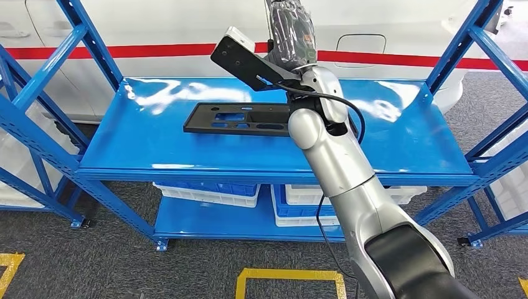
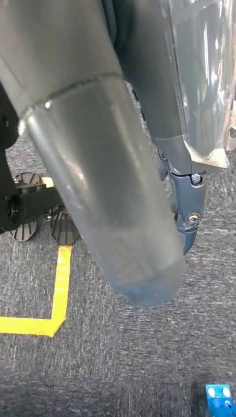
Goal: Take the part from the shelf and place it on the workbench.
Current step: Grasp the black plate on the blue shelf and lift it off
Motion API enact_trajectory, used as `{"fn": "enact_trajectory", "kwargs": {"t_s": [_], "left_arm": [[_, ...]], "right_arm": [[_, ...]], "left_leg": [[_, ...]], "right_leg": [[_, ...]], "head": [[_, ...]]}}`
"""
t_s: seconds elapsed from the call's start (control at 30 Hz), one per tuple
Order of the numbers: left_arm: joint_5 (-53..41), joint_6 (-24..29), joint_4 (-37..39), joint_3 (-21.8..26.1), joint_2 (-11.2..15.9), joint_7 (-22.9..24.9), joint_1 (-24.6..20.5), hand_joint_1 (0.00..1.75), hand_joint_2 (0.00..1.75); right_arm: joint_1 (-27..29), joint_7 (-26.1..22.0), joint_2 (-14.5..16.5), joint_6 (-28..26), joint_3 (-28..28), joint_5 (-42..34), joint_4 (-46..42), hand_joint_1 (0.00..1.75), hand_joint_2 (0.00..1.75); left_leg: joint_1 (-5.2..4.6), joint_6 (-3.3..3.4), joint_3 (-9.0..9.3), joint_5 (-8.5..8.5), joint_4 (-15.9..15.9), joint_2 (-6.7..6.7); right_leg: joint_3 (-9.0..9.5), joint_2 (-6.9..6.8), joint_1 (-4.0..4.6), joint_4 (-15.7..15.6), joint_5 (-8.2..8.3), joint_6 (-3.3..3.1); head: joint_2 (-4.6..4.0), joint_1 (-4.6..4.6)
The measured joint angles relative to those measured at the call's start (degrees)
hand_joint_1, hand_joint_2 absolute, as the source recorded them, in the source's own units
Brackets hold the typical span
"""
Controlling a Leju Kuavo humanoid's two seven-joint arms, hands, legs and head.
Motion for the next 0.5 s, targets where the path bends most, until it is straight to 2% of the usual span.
{"fn": "enact_trajectory", "kwargs": {"t_s": [0.23,0.5], "left_arm": [[-0.08,-0.03,0.05,-0.02,-0.13,0.38,0.0,0.0,0.0],[-0.56,-1.25,0.24,0.04,-0.77,-1.15,0.07,0.0,0.0]], "right_arm": [[1.46,-1.1,-0.95,0.05,0.05,-0.81,-1.85,0.0,1.75],[12.45,-5.19,-6.02,1.12,2.65,-3.15,-13.61,0.0,1.75]], "left_leg": [[-0.05,0.25,-0.03,-0.16,0.02,0.0],[-0.05,0.44,-0.05,-0.29,0.03,-0.07]], "right_leg": [[0.07,0.0,-0.11,-0.22,0.01,0.06],[0.09,-0.05,-0.1,-0.24,0.0,0.08]], "head": [[0.0,-0.01],[0.0,-0.01]]}}
